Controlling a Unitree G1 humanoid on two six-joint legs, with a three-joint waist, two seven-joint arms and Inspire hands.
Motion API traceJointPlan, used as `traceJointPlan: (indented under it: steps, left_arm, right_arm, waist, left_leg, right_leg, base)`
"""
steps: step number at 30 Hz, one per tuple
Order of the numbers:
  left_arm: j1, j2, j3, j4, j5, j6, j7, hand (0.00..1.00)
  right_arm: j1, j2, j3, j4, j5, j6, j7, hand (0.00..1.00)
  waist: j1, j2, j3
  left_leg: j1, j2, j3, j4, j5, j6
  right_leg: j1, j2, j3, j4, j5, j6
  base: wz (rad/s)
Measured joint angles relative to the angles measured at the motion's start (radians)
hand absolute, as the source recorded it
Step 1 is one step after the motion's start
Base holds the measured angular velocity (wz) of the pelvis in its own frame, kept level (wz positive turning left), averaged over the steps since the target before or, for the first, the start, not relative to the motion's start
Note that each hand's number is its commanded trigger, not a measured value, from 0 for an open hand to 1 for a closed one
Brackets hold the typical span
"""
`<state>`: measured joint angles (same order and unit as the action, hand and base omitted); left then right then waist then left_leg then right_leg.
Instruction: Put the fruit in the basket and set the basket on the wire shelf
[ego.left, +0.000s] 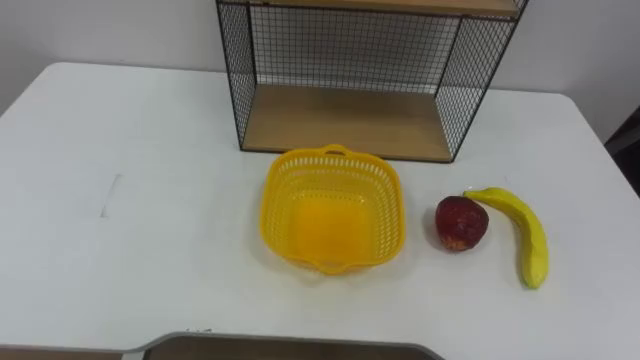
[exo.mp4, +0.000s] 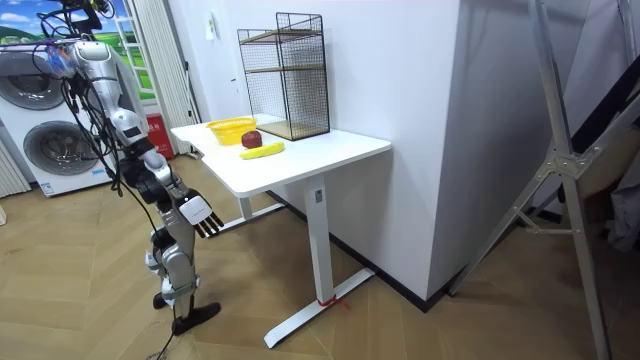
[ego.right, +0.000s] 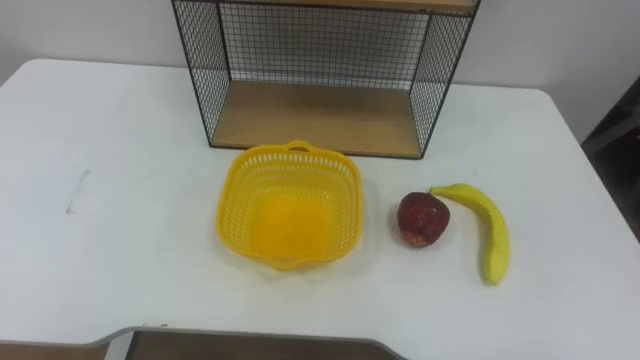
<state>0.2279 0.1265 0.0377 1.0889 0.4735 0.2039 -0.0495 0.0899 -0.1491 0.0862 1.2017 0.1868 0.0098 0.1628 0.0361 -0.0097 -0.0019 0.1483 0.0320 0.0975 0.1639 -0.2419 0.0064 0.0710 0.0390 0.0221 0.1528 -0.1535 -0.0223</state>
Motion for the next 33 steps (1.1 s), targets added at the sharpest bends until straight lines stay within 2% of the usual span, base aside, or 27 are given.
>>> traceJointPlan:
  steps: [13, 18, 21, 24, 26, 30, 33]
  left_arm:
    - [0.001, 0.0, 0.005, -0.002, -0.001, 0.001, 0.003, 0.0]
    - [0.001, -0.001, 0.019, -0.001, -0.014, -0.005, 0.037, 0.0]
    - [-0.001, 0.0, 0.032, 0.011, -0.012, -0.023, 0.061, 0.0]
    - [0.004, -0.003, 0.067, 0.039, -0.011, -0.043, 0.068, 0.0]
    - [0.016, -0.003, 0.103, 0.035, -0.012, -0.061, 0.083, 0.0]
    - [0.03, -0.003, 0.196, 0.037, -0.044, -0.066, 0.115, 0.0]
    - [0.039, -0.001, 0.22, 0.036, -0.082, -0.071, 0.139, 0.0]
  right_arm:
    - [0.0, 0.001, -0.001, 0.009, 0.015, 0.005, -0.018, 0.0]
    - [0.005, 0.006, -0.016, 0.026, 0.125, 0.015, -0.052, 0.0]
    - [0.017, 0.006, -0.057, 0.054, 0.237, 0.016, -0.106, 0.0]
    - [0.03, 0.006, -0.156, 0.087, 0.334, 0.016, -0.16, 0.0]
    - [0.032, 0.006, -0.247, 0.092, 0.47, 0.016, -0.212, 0.0]
    - [0.033, 0.003, -0.417, 0.091, 0.749, 0.014, -0.289, 0.0]
    - [0.033, -0.001, -0.509, 0.09, 0.912, 0.014, -0.342, 0.0]
  waist:
    - [0.0, -0.003, 0.001]
    - [-0.003, -0.008, 0.0037]
    - [-0.005, -0.007, 0.0037]
    - [-0.016, -0.007, 0.0059]
    - [-0.037, -0.007, 0.0063]
    - [-0.069, -0.004, 0.0057]
    - [-0.093, -0.001, 0.0043]
  left_leg:
    - [0.003, 0.001, 0.008, 0.0, 0.0, 0.0]
    - [0.005, 0.001, 0.009, 0.0, 0.0, 0.0]
    - [0.005, 0.001, 0.007, 0.0, 0.0, 0.0]
    - [0.016, 0.001, 0.01, 0.0, 0.0, 0.0]
    - [0.021, 0.001, 0.015, -0.003, 0.0, 0.0]
    - [0.021, 0.003, 0.037, -0.003, -0.002, 0.0]
    - [0.021, 0.003, 0.038, -0.002, -0.002, 0.0]
  right_leg:
    - [0.002, 0.0, 0.002, 0.004, 0.0, 0.0]
    - [0.0, 0.0, 0.003, 0.004, 0.0, 0.0]
    - [0.001, 0.0, 0.004, 0.012, 0.0, 0.0]
    - [0.002, 0.0, 0.006, 0.017, -0.002, 0.0]
    - [0.002, 0.001, 0.011, 0.02, -0.003, 0.001]
    - [-0.005, 0.006, 0.032, 0.035, -0.005, 0.0]
    - [-0.006, 0.006, 0.031, 0.037, -0.005, 0.0]
  base:
    - [0.0]
    - [0.0]
    - [0.0]
    - [-0.07]
    - [-0.08]
    - [-0.11]
    - [-0.04]
